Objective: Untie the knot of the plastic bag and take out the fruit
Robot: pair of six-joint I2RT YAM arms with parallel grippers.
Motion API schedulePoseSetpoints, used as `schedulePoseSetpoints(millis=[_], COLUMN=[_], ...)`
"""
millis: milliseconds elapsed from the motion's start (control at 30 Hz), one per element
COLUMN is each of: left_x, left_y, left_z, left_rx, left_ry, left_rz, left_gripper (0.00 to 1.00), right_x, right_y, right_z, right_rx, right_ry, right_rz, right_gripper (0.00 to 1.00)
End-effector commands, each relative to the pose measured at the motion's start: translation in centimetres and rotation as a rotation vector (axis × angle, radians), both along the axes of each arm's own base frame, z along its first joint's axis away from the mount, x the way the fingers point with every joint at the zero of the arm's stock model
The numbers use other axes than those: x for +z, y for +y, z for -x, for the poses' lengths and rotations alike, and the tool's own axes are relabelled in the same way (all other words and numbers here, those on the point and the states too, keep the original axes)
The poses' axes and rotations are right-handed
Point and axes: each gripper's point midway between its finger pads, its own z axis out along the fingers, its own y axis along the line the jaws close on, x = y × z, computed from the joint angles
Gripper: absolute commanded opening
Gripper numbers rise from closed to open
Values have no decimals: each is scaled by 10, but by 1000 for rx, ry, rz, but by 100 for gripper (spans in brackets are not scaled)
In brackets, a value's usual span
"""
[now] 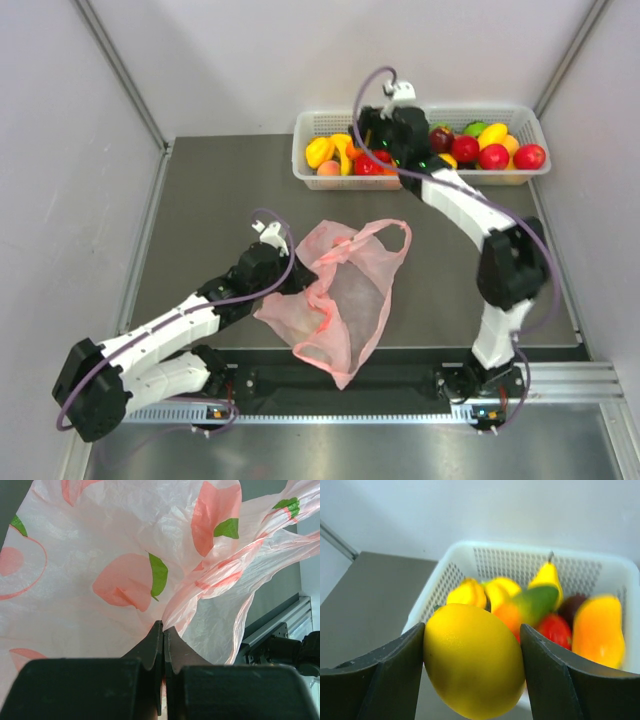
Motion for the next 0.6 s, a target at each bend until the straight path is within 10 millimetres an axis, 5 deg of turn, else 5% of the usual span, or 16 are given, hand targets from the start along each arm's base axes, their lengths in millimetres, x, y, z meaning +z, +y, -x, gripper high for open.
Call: schedulePoseSetpoints(millis=[0,33,67,100,133,167,200,233,400,567], left_x=[18,19,19,20,20,21,21,22,27,34], left_y=[-5,-6,-6,-5,-4,-4,-2,-2,2,1], left_z=[-6,-5,-5,-5,-5,-6,-6,-6,-9,-11], left_rx=[-4,-8,-7,-6,-1,2,7,10,38,39], left_ry=[-68,-66,-68,-69,-72,-77,-81,-85,-105,-103], left_rz=[49,55,55,58,55,56,55,57,57,62], left_gripper=[0,0,0,0,0,0,0,0,0,0], right_x=[2,21,10,-22,-3,-10,-40,-27,-57,-70], right_y=[36,44,47,54,59,62,67,72,94,107], right_z=[-50,-60,-68,-81,-91,-97,-106,-111,-117,-118], right_rx=[134,156,164,172,175,174,178,184,208,202], right_ry=[-63,-106,-83,-35,-79,-67,-17,-48,-63,-92], right_rz=[16,8,30,50,43,50,71,65,135,235], right_gripper=[0,1,2,3,4,4,6,6,15,74])
